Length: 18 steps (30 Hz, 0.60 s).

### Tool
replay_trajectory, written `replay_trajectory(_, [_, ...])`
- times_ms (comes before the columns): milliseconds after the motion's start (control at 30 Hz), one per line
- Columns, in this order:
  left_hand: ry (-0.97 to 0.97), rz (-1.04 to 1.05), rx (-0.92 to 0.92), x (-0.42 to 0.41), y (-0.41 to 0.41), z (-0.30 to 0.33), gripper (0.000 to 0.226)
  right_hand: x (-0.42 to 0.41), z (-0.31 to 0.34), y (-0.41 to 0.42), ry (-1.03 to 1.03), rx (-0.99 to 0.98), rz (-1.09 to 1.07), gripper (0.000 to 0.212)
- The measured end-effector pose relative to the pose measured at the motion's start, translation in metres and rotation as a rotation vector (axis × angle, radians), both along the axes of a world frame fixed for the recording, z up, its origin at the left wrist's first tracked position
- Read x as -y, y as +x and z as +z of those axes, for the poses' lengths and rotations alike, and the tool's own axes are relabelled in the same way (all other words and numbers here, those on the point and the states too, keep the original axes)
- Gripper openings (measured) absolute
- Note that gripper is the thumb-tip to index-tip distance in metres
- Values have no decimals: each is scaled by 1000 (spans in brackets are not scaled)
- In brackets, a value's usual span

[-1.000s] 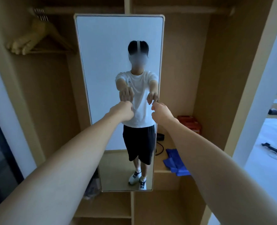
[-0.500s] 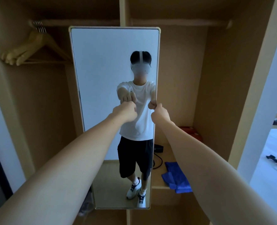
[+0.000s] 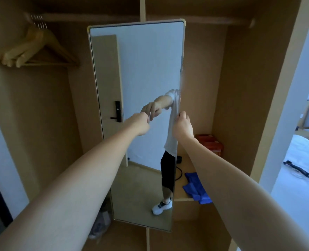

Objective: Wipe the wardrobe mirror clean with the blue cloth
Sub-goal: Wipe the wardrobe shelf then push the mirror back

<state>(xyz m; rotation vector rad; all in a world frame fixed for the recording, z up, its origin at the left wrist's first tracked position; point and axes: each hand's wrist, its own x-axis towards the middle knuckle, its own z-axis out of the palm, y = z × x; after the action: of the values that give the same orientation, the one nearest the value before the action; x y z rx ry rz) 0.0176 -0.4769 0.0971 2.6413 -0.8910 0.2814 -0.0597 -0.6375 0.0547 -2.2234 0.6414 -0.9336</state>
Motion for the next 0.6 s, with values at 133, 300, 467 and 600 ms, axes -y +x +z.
replay_trajectory(133, [-14,-68,-18,-24,-4,-3,12,-26,-1,-10,12,14,-50,29])
replay_trajectory(300, [-1,-152,-34,-58,-7,-7,14,-68,-4,-25,-28,35,-83,32])
replay_trajectory(467, [-13,-160,-11,-86,-16,-9,25,-120,-8,-29,-88,74,-89,21])
replay_trajectory(600, [-18,-170,-12,-110,-15,-16,24,-162,-9,-22,-167,77,-136,24])
